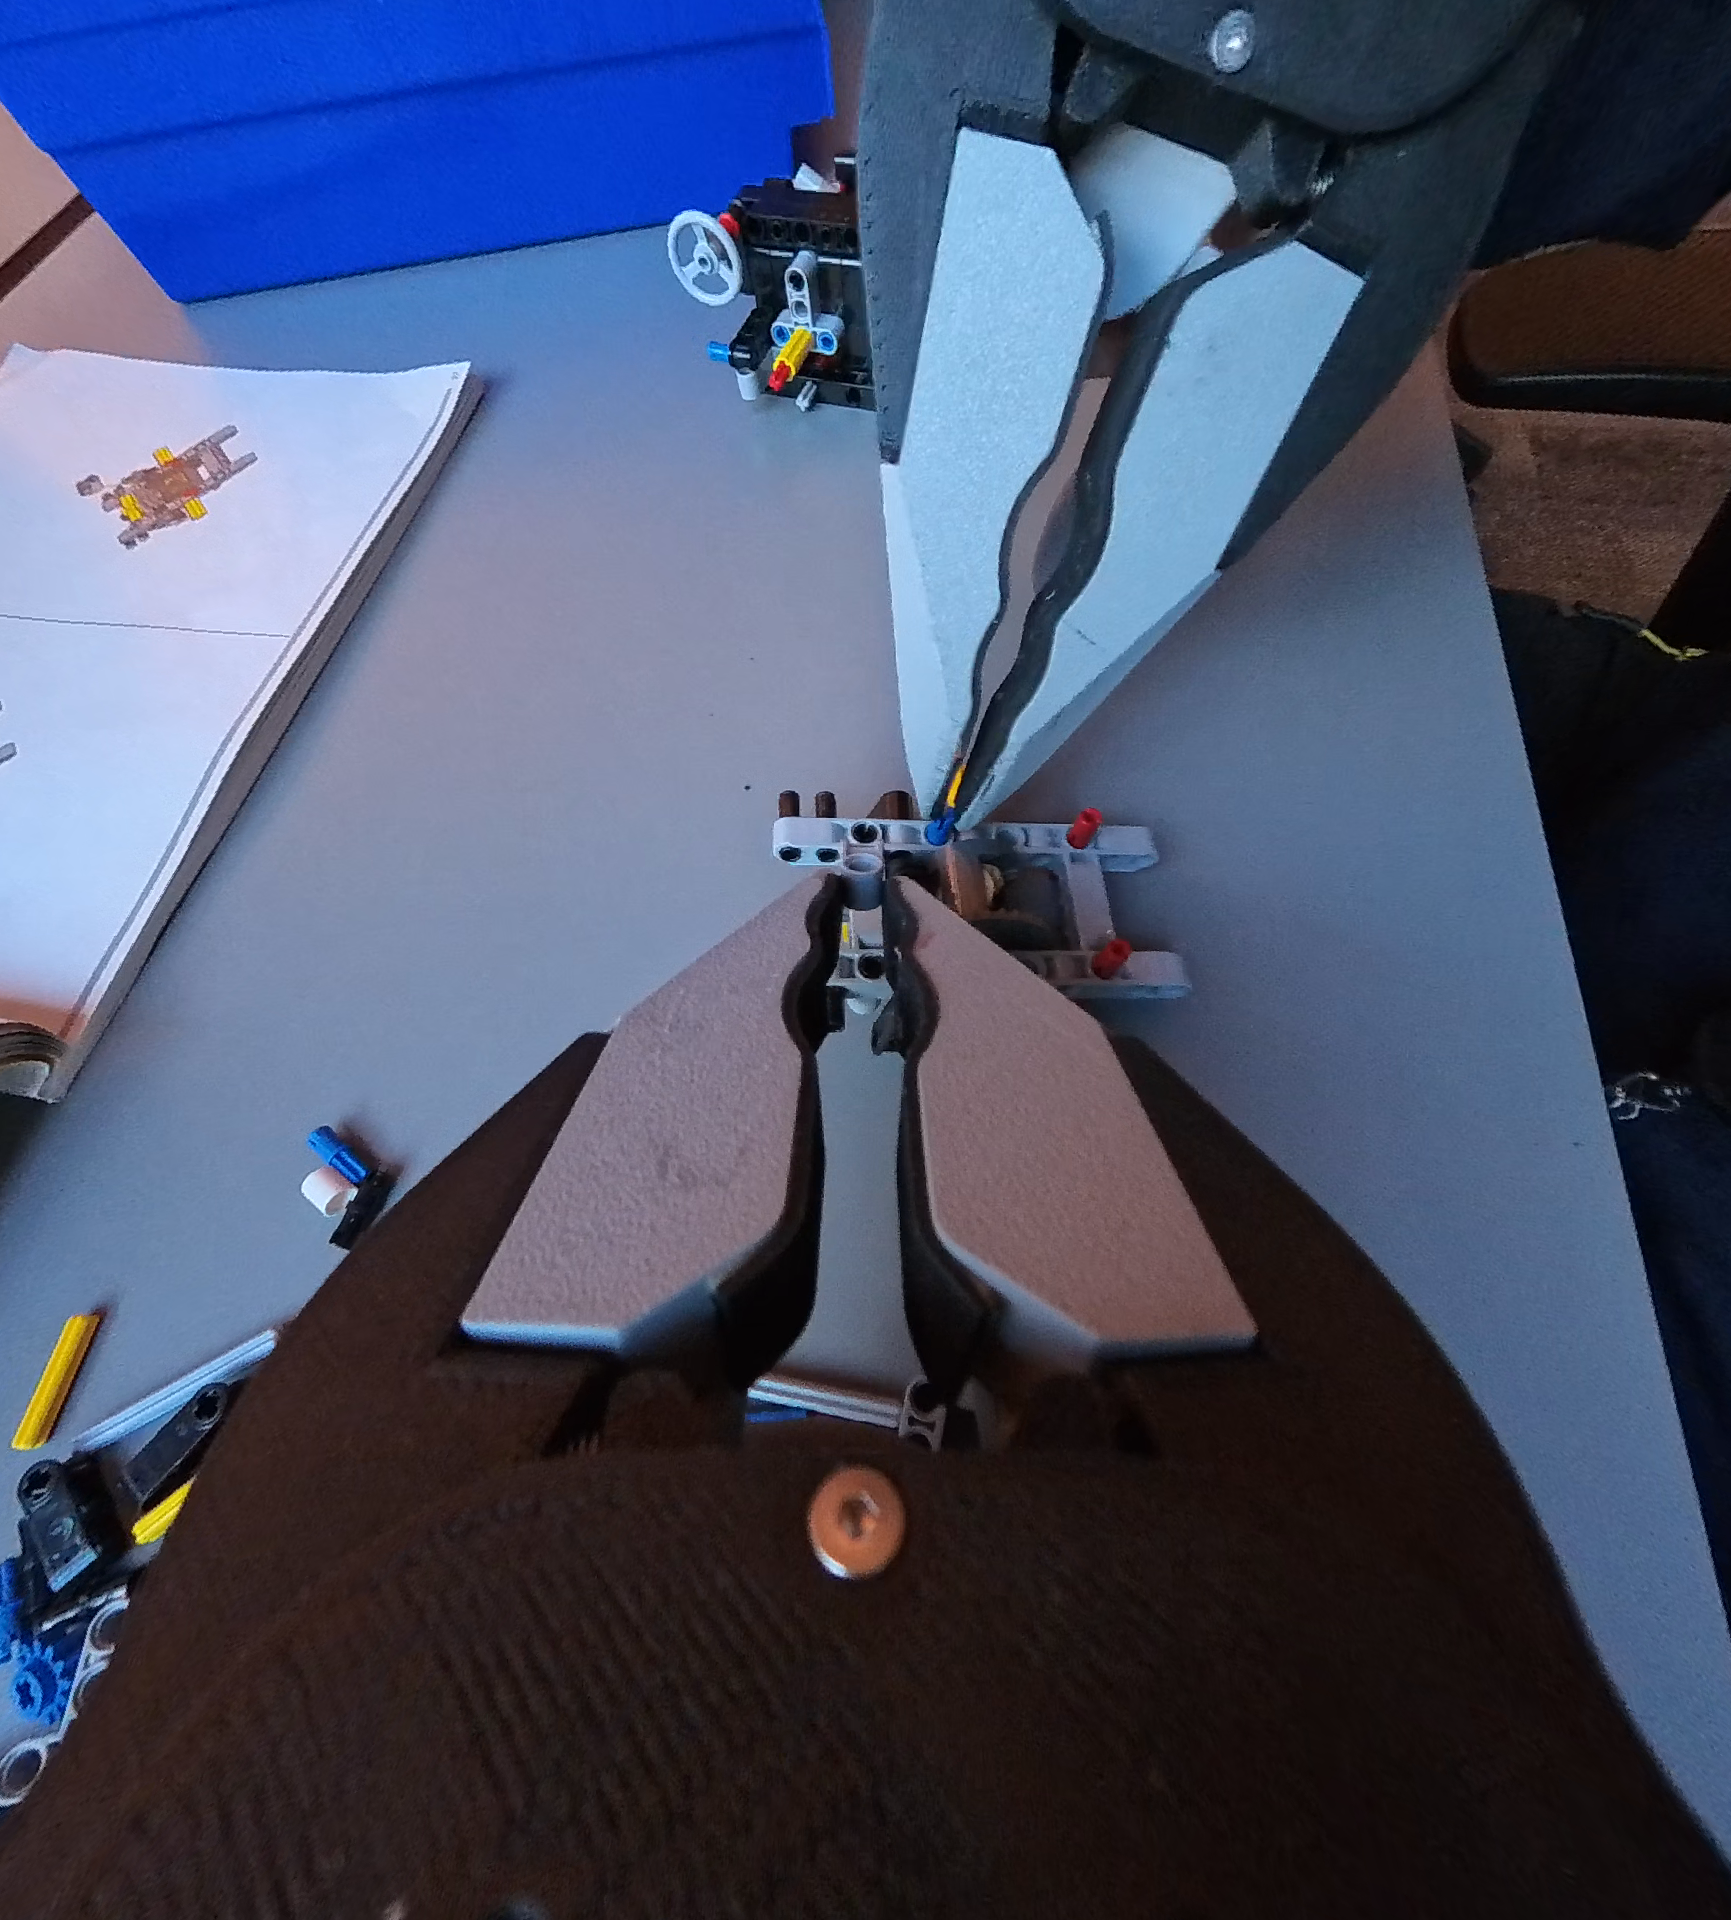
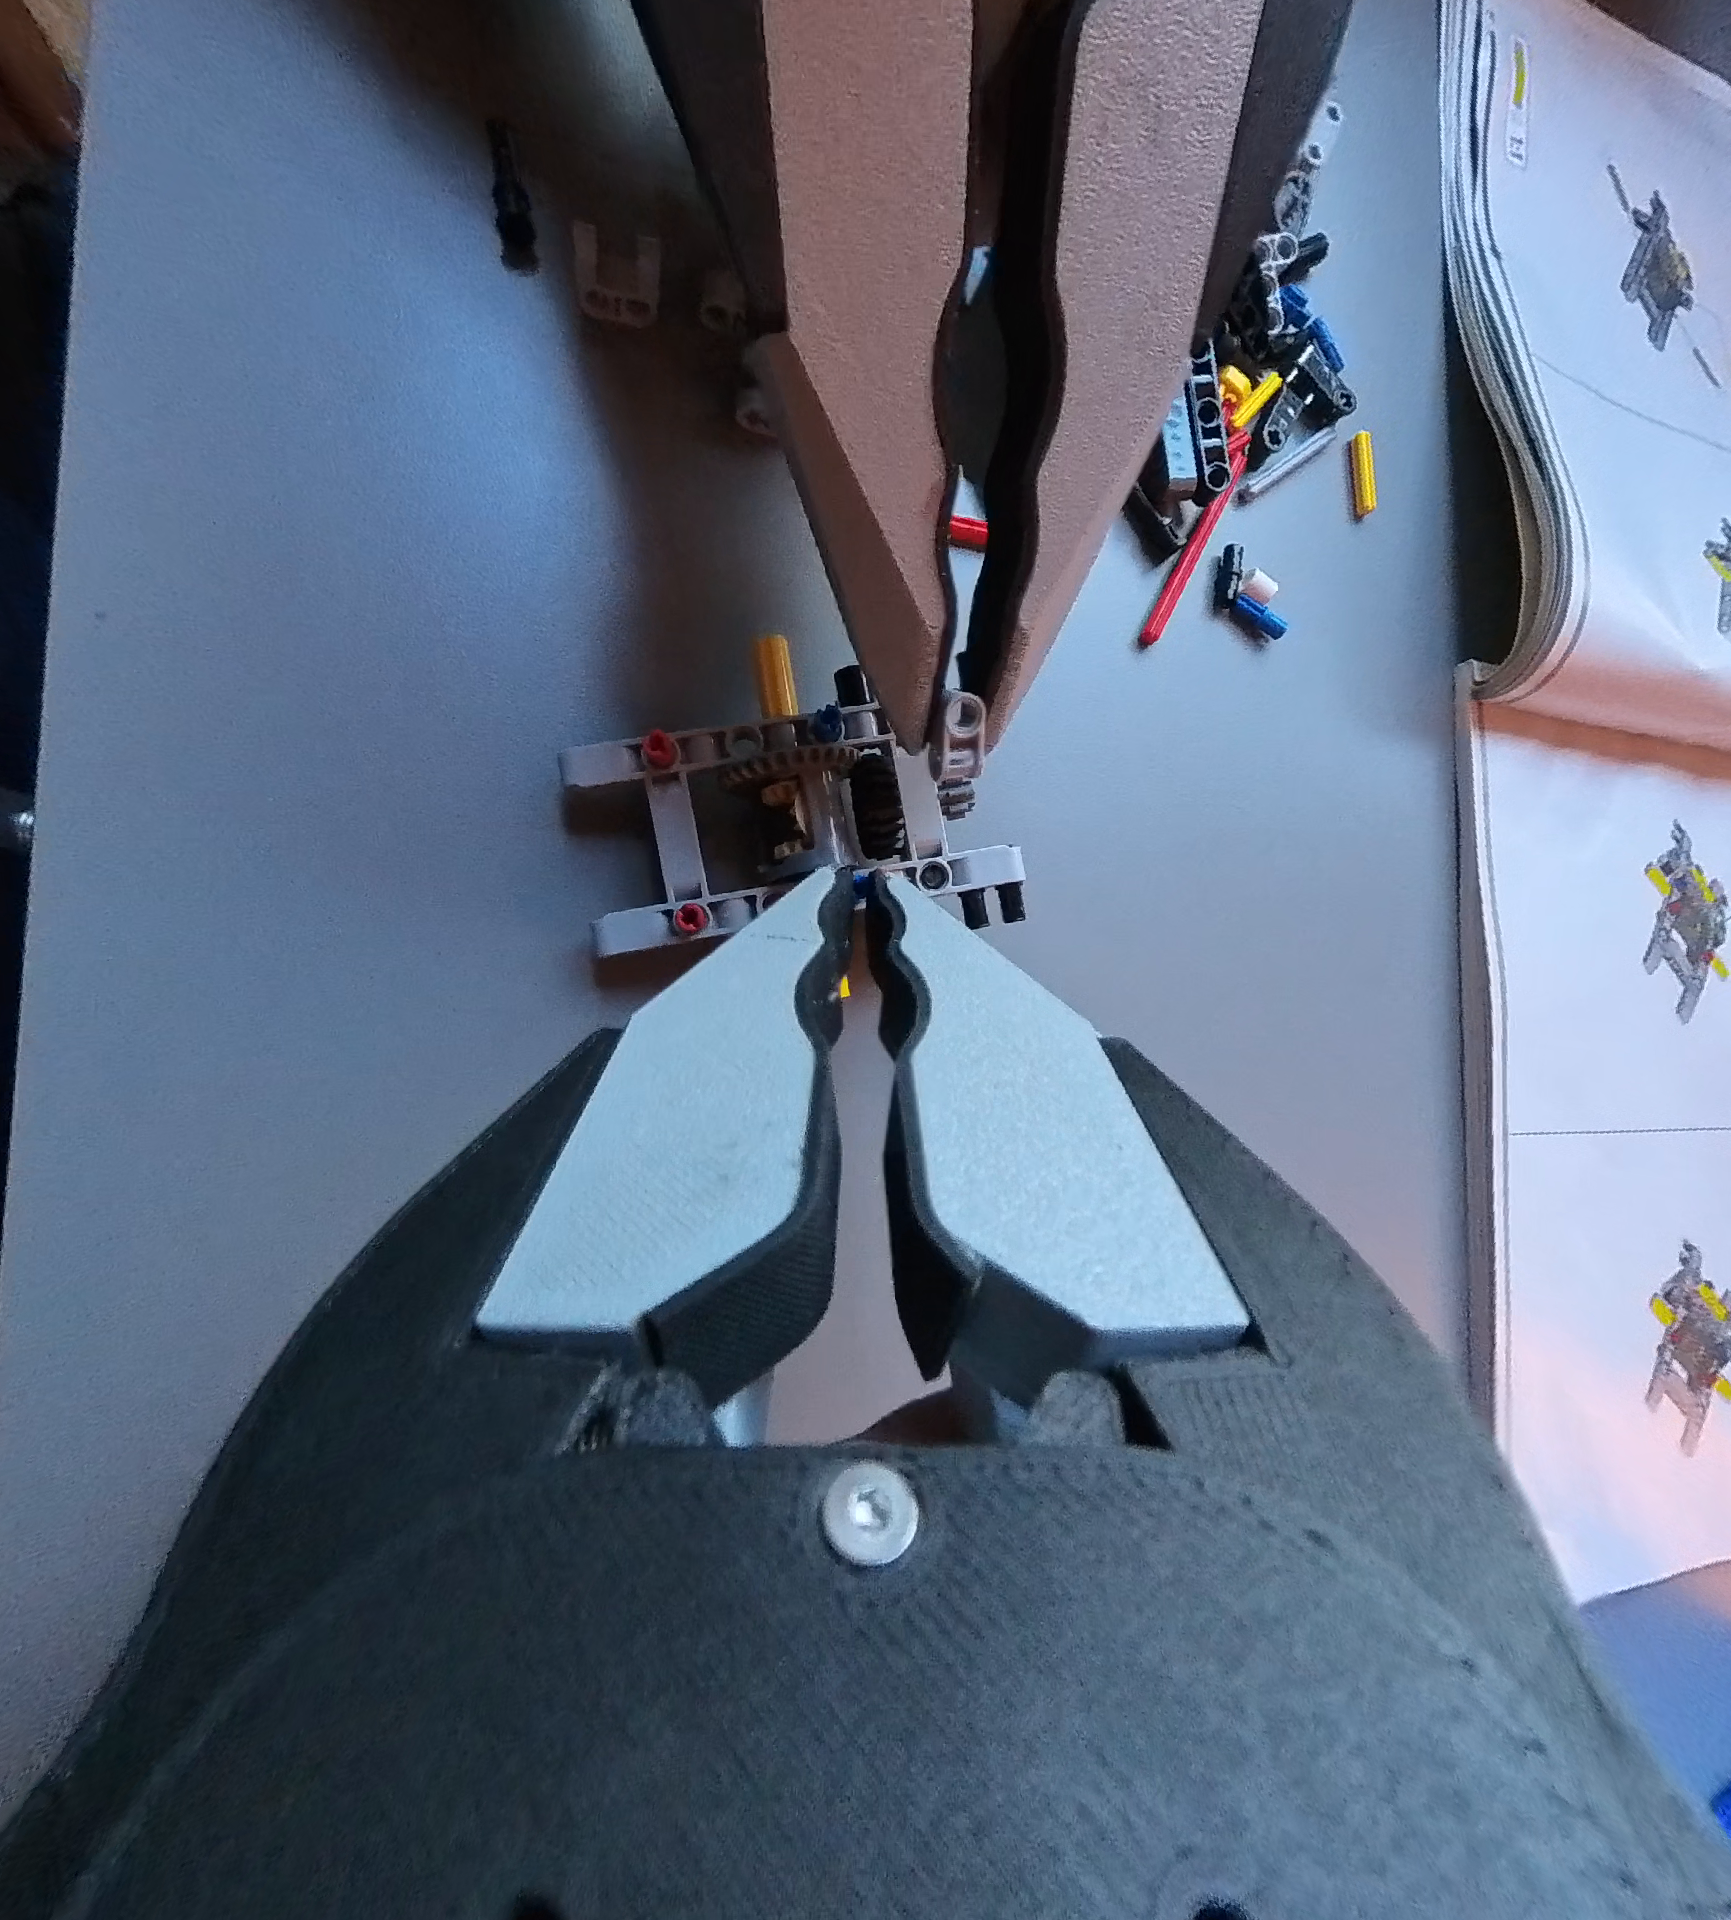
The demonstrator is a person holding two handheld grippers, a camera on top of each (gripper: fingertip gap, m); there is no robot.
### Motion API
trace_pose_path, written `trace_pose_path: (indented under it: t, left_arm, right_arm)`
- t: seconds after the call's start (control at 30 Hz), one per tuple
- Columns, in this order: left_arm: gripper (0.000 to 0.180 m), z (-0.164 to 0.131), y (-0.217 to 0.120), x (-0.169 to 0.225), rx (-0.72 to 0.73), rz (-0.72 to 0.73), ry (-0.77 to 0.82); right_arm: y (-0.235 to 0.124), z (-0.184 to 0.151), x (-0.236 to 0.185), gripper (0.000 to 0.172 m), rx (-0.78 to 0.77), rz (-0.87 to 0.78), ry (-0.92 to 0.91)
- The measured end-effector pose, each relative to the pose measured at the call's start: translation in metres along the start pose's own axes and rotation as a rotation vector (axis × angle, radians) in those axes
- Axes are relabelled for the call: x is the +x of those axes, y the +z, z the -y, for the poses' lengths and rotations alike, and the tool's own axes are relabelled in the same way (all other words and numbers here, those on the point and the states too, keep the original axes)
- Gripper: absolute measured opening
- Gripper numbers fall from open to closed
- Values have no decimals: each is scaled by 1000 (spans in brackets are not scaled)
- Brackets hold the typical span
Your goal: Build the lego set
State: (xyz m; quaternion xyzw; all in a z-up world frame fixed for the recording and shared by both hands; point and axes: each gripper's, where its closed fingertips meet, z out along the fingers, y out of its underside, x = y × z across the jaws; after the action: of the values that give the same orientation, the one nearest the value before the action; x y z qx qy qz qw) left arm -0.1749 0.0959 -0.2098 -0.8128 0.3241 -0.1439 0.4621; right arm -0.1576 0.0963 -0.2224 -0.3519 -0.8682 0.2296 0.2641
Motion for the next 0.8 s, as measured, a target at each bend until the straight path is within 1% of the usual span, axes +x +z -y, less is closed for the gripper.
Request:
trace_pose_path:
  t: [0.43, 0.57, 0.8]
  left_arm:
    - [4, -1, 0, -2, -1, 6, -5]
    - [5, -1, -1, -2, -2, 6, -4]
    - [5, -1, -1, -1, -3, 6, 1]
  right_arm:
    - [1, 0, 0, 0, 0, 26, 6]
    - [2, 1, 2, 0, 39, 30, 80]
    - [2, 4, -2, 0, 24, 39, 51]
